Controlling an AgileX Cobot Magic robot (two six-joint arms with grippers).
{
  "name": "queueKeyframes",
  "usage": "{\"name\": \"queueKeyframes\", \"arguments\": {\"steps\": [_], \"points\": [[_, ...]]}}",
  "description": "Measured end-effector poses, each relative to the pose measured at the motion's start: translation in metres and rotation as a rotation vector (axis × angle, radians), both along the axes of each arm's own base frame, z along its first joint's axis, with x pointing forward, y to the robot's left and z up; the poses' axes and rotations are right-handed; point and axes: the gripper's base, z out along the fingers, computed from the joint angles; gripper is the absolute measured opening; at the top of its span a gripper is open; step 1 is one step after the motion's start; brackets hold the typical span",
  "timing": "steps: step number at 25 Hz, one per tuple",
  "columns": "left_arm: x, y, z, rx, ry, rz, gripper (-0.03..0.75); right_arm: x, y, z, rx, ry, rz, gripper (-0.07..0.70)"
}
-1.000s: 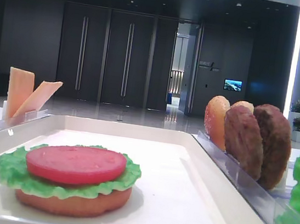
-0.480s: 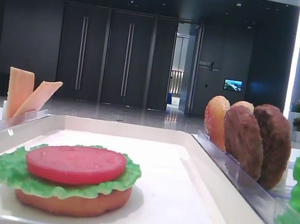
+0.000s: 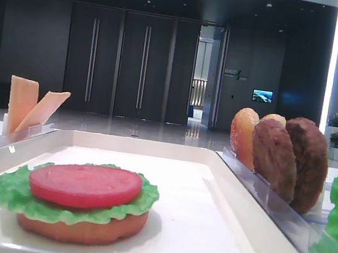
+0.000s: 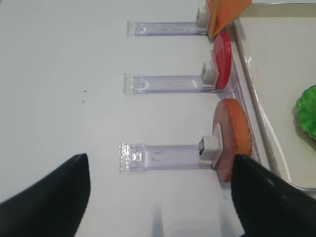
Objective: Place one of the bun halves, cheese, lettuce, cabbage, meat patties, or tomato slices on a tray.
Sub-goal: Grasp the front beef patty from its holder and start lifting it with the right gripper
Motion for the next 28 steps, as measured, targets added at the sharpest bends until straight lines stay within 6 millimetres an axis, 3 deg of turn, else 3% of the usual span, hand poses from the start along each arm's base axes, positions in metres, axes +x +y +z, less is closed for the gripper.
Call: {"name": "queueKeyframes", "arguments": {"steps": [6, 11, 20, 28], "points": [[0.0, 0.0, 0.0, 0.0, 0.0, 0.0, 0.692, 0.055, 0.003, -0.003, 0.056, 0.094, -0.01, 0.591], [0.0, 0.0, 0.0, 0.0, 0.0, 0.0, 0.692, 0.079, 0.016, -0.011, 0.021, 0.141, 0.011, 0.591], [0.0, 0.0, 0.0, 0.0, 0.0, 0.0, 0.692, 0.083, 0.084, -0.006, 0.067, 0.123, 0.023, 0.591], [0.0, 0.0, 0.0, 0.0, 0.001, 0.0, 0.692, 0.076, 0.152, -0.015, 0.109, 0.138, 0.083, 0.591]]}}
